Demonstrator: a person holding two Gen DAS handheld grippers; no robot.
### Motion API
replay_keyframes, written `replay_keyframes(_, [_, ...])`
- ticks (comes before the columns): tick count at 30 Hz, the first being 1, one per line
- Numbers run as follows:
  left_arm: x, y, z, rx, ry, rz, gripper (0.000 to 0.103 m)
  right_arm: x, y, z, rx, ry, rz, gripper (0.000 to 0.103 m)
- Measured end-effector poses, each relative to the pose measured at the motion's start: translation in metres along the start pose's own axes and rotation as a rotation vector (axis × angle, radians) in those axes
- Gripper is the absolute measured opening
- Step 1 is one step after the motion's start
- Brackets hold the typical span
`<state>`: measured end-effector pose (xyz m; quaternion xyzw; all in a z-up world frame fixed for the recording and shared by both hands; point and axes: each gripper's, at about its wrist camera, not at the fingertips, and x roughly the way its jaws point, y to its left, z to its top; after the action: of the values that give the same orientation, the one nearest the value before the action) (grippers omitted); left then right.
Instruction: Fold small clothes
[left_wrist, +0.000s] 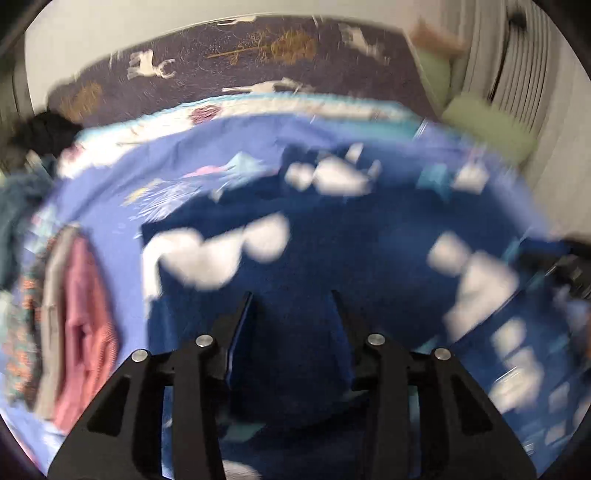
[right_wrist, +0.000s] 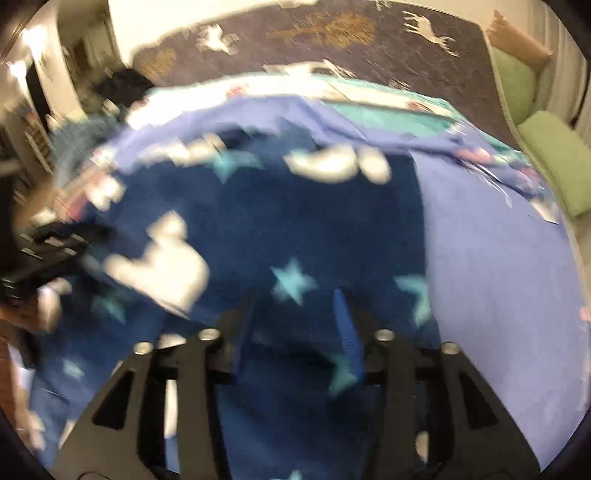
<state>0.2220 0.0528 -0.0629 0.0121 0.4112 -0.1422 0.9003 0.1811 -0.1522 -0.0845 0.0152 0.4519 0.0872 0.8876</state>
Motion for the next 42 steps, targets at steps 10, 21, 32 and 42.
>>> replay_keyframes(10, [0.090,0.007,0.085,-0.221,0.123,-0.046,0.074,0.093,-0.054,0.110,0.271,0.108,0.083,0.065])
replay_keyframes(21, [0.109,0.006,0.082,-0.135,0.143,-0.025,0.007,0.108,-0.046,0.106,0.223,0.099,0.043,0.005])
replay_keyframes(32, [0.016,-0.019,0.066,0.026,-0.074,0.095,0.052,0.026,-0.026,0.063,0.082,-0.091,-0.019,0.028])
replay_keyframes(42, [-0.097,-0.002,-0.076,-0.008,-0.108,0.049,0.070,-0.068,-0.033,-0.081,-0.013,-0.042,0.042,0.043])
